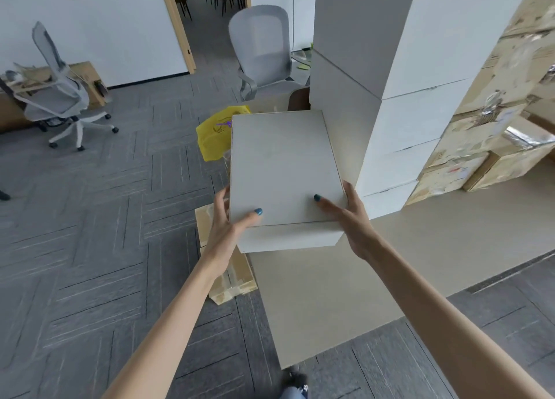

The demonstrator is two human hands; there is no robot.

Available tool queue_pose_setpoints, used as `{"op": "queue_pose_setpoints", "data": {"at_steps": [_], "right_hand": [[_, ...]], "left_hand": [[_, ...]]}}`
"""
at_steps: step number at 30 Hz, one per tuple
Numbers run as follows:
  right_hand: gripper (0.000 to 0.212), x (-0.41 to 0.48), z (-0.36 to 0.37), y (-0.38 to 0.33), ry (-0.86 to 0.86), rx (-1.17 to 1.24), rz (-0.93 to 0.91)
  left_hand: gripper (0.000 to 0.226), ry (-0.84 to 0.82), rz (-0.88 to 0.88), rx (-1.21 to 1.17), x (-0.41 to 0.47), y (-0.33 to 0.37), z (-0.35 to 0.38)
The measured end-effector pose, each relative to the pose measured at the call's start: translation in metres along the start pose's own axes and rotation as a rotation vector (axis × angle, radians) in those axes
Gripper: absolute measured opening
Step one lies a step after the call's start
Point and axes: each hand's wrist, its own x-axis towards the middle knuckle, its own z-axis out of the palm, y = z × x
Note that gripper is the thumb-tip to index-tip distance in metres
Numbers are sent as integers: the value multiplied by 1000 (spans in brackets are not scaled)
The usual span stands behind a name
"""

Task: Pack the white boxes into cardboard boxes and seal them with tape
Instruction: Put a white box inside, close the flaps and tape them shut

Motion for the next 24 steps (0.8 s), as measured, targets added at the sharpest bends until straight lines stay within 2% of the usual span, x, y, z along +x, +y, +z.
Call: {"op": "queue_pose_setpoints", "data": {"at_steps": [8,16,19,24], "right_hand": [[52,-118,-31,5,-29,47,-58],[51,-260,-92,13,10,56,-46],[53,-300,-122,17,64,49,-22],[52,-346,-177,21,177,97,1]], "left_hand": [[78,4,42,16,-126,-5,21],[77,-28,54,26,-262,-17,73],[78,-79,18,37,-292,-21,96],[66,-170,7,61,-314,-20,156]]}}
